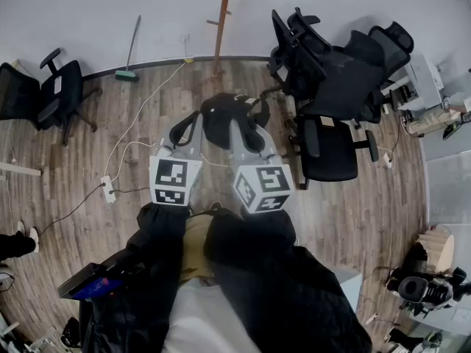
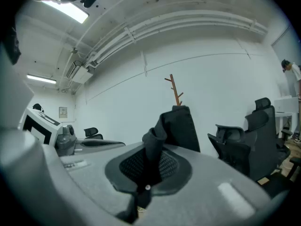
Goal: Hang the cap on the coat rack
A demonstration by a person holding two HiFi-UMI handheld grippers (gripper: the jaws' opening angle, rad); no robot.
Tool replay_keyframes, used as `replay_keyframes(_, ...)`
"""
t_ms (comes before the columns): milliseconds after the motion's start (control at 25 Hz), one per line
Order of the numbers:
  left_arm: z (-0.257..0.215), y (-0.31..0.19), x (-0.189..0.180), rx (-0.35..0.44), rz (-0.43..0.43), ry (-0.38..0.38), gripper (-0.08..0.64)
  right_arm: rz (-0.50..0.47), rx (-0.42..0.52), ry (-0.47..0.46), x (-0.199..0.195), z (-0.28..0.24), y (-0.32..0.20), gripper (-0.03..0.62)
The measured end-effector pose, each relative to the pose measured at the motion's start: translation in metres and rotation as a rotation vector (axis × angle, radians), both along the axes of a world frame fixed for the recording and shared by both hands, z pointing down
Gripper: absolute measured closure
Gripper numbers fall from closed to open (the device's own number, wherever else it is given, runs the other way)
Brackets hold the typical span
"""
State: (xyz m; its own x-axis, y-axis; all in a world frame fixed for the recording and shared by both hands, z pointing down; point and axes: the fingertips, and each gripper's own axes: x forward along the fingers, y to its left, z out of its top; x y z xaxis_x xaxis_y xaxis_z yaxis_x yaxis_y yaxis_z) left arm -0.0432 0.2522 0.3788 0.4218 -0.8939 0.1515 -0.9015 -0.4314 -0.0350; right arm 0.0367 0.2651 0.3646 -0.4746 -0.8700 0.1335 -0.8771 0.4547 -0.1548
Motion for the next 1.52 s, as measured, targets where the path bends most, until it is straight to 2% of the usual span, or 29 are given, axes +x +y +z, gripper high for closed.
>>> replay_keyframes(280, 0.005, 0.002, 0.001, -0.01, 0.003, -0.005, 0.558, -0.004, 0.002, -0.007, 0.001, 0.004, 0.003, 0.592)
replay_keyframes(840, 0.02, 0.003, 0.038, -0.058, -0.001, 0.012, 0.558, -0.021, -0.036, -0.023, 0.034, 0.02, 0.004, 0.591)
replay_keyframes(1120, 0.031, 0.001, 0.049, -0.082, -0.019, -0.039, 0.558, -0.031, -0.061, -0.036, 0.05, 0.03, 0.003, 0.591)
replay_keyframes(1280, 0.036, -0.003, 0.059, -0.103, -0.017, -0.033, 0.558, -0.029, -0.08, -0.045, 0.061, 0.037, -0.003, 0.591)
replay_keyframes(1520, 0.041, -0.025, 0.046, -0.117, -0.029, -0.019, 0.558, -0.023, -0.094, -0.045, 0.053, 0.043, -0.025, 0.591)
